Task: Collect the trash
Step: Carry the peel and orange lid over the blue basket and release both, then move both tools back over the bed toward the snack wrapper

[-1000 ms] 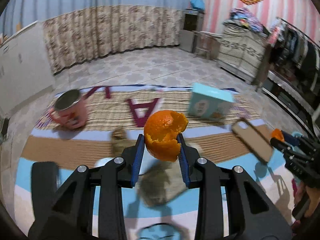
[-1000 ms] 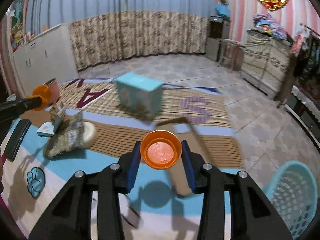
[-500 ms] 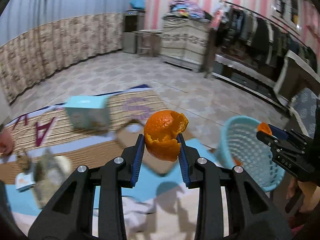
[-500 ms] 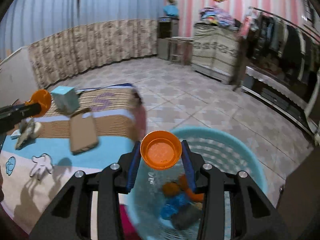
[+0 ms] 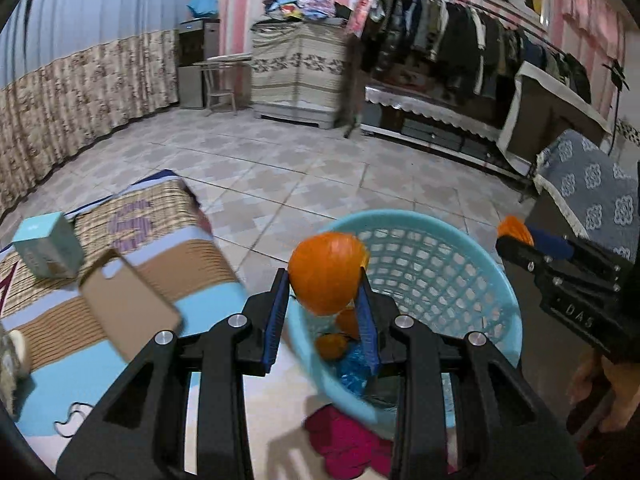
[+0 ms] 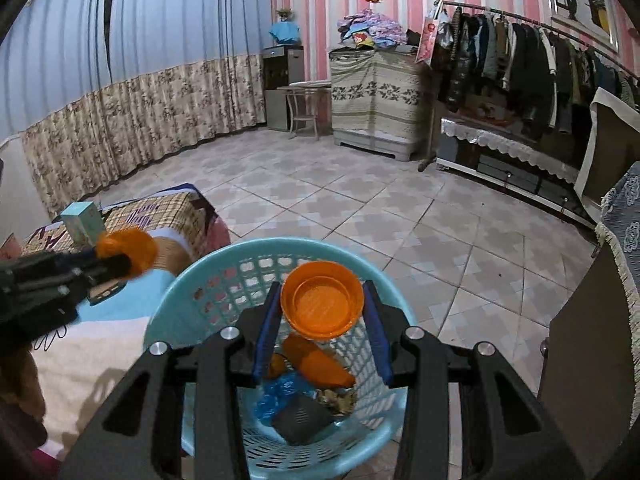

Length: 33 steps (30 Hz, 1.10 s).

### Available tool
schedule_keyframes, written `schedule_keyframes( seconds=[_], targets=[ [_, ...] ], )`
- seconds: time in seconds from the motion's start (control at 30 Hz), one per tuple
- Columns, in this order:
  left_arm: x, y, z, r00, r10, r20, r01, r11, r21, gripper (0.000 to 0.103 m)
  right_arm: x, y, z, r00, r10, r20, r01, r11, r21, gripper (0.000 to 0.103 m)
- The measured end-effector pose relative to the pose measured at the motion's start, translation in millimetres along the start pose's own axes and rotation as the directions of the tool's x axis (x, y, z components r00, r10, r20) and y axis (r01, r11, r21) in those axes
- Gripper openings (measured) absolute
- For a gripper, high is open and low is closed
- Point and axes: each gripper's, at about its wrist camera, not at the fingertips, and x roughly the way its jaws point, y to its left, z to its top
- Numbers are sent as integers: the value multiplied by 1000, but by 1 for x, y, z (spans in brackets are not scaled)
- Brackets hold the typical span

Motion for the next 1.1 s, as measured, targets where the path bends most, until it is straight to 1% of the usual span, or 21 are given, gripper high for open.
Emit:
schedule_keyframes(
  seconds=[0.1, 0.17, 0.27, 0.43, 0.47, 0.5, 0.57, 0.6, 0.67, 0.7, 0.77, 0.8, 0.87, 1.0, 1.03, 1.07, 1.1],
  targets=[
    [9, -15, 1, 1000, -7, -7, 7, 1000, 26, 31, 2, -8, -1, 1000, 3, 0, -3, 1000, 15, 40],
    [13, -22, -2, 1000, -23, -9, 24, 999, 36, 22, 3, -11, -5, 1000, 4, -2, -4, 1000, 28, 40],
    [23, -28, -4, 999, -48, -22, 48, 998, 26, 22, 9, -14, -9, 1000, 12, -16, -11, 999, 40, 40],
    [32, -34, -7, 999, -5, -40, 8, 998, 64, 22, 13, -14, -15, 999, 14, -30, -13, 999, 39, 40],
    [30, -32, -7, 999, 5, -37, -3, 998, 63, 23, 14, -13, -16, 999, 14, -32, -12, 999, 37, 40],
    [29, -31, -6, 999, 13, -36, -11, 998, 61, 27, 15, -12, -16, 999, 14, -34, -12, 999, 36, 40],
    [26, -24, -5, 999, 36, -31, -34, 998, 47, 44, 17, -10, -17, 999, 14, -36, -12, 999, 36, 40],
    [25, -22, -6, 999, 46, -28, -45, 998, 45, 48, 17, -8, -18, 999, 14, -38, -12, 999, 36, 40],
    [19, -14, -5, 997, 75, -18, -75, 997, 37, 65, 17, -8, -18, 999, 16, -40, -15, 999, 36, 40],
    [15, -9, -4, 996, 92, -11, -92, 995, 28, 68, 18, -5, -19, 999, 18, -42, -17, 999, 36, 40],
    [9, -1, -2, 994, 111, -3, -111, 994, 9, 77, 21, 0, -21, 999, 22, -46, -21, 999, 32, 40],
    [7, 3, -1, 993, 116, 0, -116, 993, -2, 78, 22, 3, -21, 998, 25, -49, -24, 999, 29, 40],
    [1, 16, 1, 992, 125, 1, -125, 992, -33, 85, 24, 8, -21, 998, 30, -56, -29, 999, 25, 40],
    [-11, 33, 2, 987, 157, 13, -156, 986, -62, 92, 27, 14, -21, 997, 35, -62, -33, 999, 31, 42],
    [-14, 38, 2, 985, 171, 20, -170, 983, -68, 95, 28, 14, -19, 997, 34, -63, -32, 999, 34, 49],
    [-17, 42, 2, 983, 182, 26, -180, 981, -74, 97, 28, 15, -19, 997, 34, -63, -32, 999, 40, 61],
    [-21, 46, 2, 981, 190, 30, -187, 979, -79, 97, 28, 17, -19, 997, 34, -62, -31, 999, 45, 65]
  ],
)
